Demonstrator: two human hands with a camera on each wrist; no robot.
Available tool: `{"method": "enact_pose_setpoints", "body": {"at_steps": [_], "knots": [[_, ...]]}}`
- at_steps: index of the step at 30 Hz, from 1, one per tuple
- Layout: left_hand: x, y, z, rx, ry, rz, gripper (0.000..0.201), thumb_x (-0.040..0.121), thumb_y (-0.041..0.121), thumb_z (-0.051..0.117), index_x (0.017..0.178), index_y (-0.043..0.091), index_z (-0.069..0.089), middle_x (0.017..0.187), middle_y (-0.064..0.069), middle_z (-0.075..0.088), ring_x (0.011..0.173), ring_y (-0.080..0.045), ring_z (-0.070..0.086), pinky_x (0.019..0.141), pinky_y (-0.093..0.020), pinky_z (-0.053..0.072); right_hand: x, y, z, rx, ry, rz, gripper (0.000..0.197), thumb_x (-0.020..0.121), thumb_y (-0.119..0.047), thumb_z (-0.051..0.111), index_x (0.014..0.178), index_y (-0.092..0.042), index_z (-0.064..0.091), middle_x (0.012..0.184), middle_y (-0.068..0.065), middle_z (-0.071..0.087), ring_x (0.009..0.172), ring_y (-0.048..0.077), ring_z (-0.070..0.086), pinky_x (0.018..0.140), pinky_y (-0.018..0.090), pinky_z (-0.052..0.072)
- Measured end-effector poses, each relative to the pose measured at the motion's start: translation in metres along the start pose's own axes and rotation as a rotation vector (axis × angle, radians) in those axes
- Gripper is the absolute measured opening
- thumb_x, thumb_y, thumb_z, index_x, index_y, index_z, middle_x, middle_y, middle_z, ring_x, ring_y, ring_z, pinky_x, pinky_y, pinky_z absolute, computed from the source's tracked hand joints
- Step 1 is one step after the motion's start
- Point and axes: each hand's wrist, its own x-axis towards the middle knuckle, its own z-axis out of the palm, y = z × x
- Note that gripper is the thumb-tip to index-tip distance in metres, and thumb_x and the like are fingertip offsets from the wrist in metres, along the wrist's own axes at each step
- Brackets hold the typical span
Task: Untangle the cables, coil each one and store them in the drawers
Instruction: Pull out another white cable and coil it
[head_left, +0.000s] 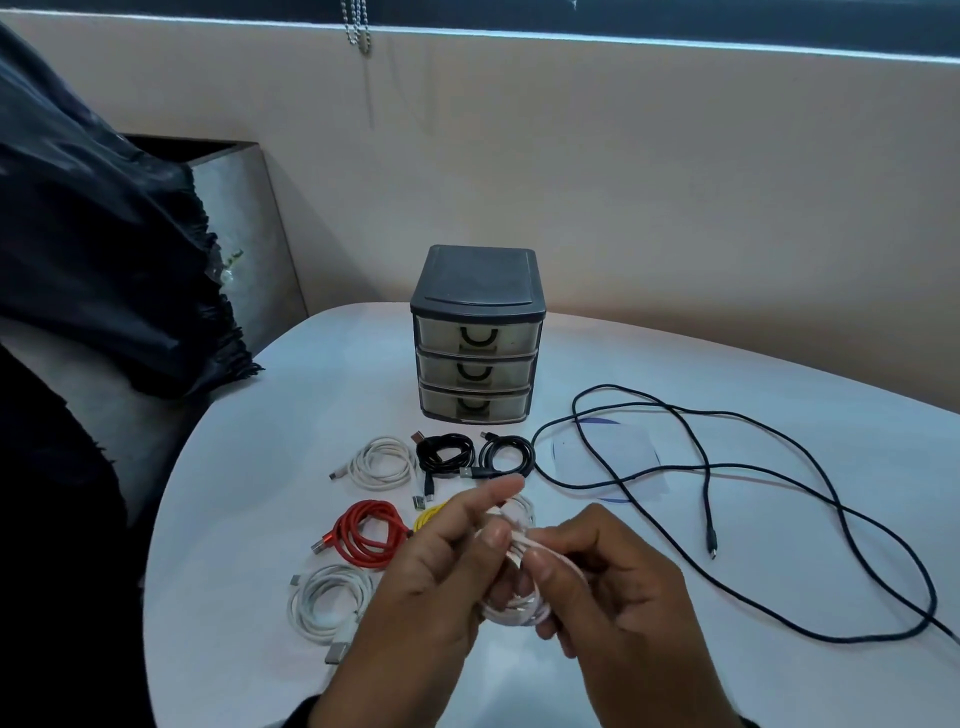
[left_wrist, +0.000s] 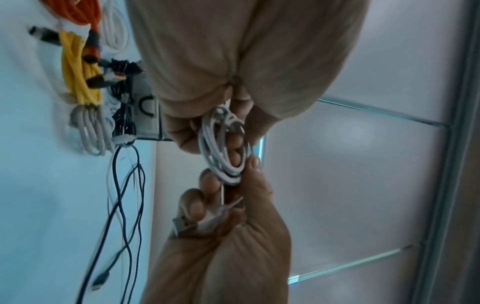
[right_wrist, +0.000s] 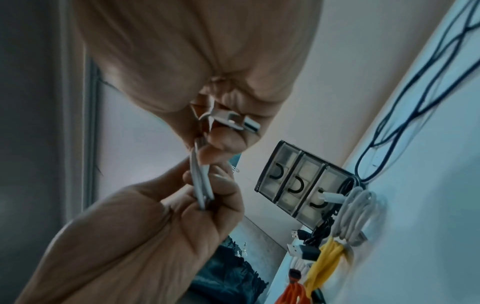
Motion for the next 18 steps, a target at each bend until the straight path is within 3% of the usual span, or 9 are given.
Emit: {"method": "enact_pose_setpoints", "body": {"at_steps": [3,5,7,9,12,15,17,18], "knots": [[0.0,0.001,0.004,0.045,-0.024,-0.037,0.028,0.088,0.048,0.062,0.106,0.029,0.073,0.078,-0.005,0.06,0.072,-0.019,0.057,0.069,-0.03,0.049,-0.005,0.004,0.001,-0.087,-0.05,-0.092,0.008,0.086,-0.038,0.065,0.084,-0.032,0.068,0.07,-0.01,0.07,0.057,0.006,0.063,0.055,0.015,0.048],[0.001,0.003,0.005,0.05,0.001,-0.025,0.03,0.094,0.044,0.055,0.097,0.02,0.073,0.068,-0.005,0.056,0.059,-0.017,0.058,0.058,-0.025,0.049,-0.008,0.005,0.002,-0.083,-0.084,-0.089,0.014,0.09,-0.045,0.063,0.087,-0.032,0.067,0.072,-0.012,0.071,0.058,0.007,0.064,0.056,0.017,0.05],[0.0,0.007,0.005,0.065,0.023,0.02,0.032,0.095,0.036,0.054,0.081,0.011,0.068,0.055,-0.006,0.05,0.042,-0.014,0.048,0.043,-0.02,0.041,-0.006,0.006,0.002,-0.063,-0.08,-0.076,0.012,0.089,-0.044,0.064,0.088,-0.032,0.068,0.073,-0.012,0.07,0.057,0.01,0.065,0.053,0.019,0.049],[-0.001,0.008,0.002,0.159,0.058,0.073,0.034,0.093,0.04,0.058,0.071,0.014,0.063,0.053,-0.005,0.047,0.043,-0.013,0.041,0.043,-0.02,0.035,-0.003,0.008,-0.002,-0.106,-0.084,-0.119,0.006,0.087,-0.033,0.066,0.091,-0.031,0.071,0.083,-0.013,0.07,0.065,0.011,0.067,0.055,0.02,0.05],[0.001,0.012,-0.008,0.239,0.127,0.092,0.033,0.083,0.044,0.056,0.067,0.016,0.062,0.057,-0.011,0.042,0.051,-0.021,0.033,0.048,-0.026,0.027,0.004,0.01,-0.014,-0.442,-0.093,-0.263,0.008,0.086,-0.028,0.065,0.089,-0.029,0.072,0.089,-0.018,0.067,0.079,0.006,0.066,0.065,0.015,0.05],[0.001,0.012,-0.009,0.261,0.133,0.079,0.03,0.077,0.044,0.054,0.066,0.018,0.063,0.058,-0.012,0.038,0.05,-0.02,0.031,0.047,-0.025,0.025,0.006,0.015,-0.02,-0.851,-0.058,-0.384,0.013,0.088,-0.026,0.06,0.085,-0.022,0.072,0.08,-0.013,0.063,0.071,0.007,0.06,0.058,0.022,0.051],[0.0,0.007,-0.005,0.258,0.11,0.06,0.028,0.077,0.045,0.054,0.064,0.02,0.063,0.053,-0.008,0.037,0.045,-0.014,0.032,0.043,-0.019,0.026,0.003,0.018,-0.015,-0.852,0.014,-0.38,0.015,0.09,-0.02,0.059,0.084,-0.019,0.072,0.076,-0.01,0.064,0.064,0.007,0.06,0.052,0.023,0.052],[0.0,0.005,-0.002,0.243,0.096,0.053,0.028,0.078,0.044,0.054,0.065,0.02,0.063,0.052,-0.005,0.038,0.045,-0.013,0.033,0.042,-0.018,0.027,0.002,0.016,-0.012,-0.747,0.059,-0.306,0.016,0.091,-0.016,0.06,0.083,-0.02,0.073,0.075,-0.011,0.066,0.062,0.007,0.062,0.051,0.022,0.052]]}}
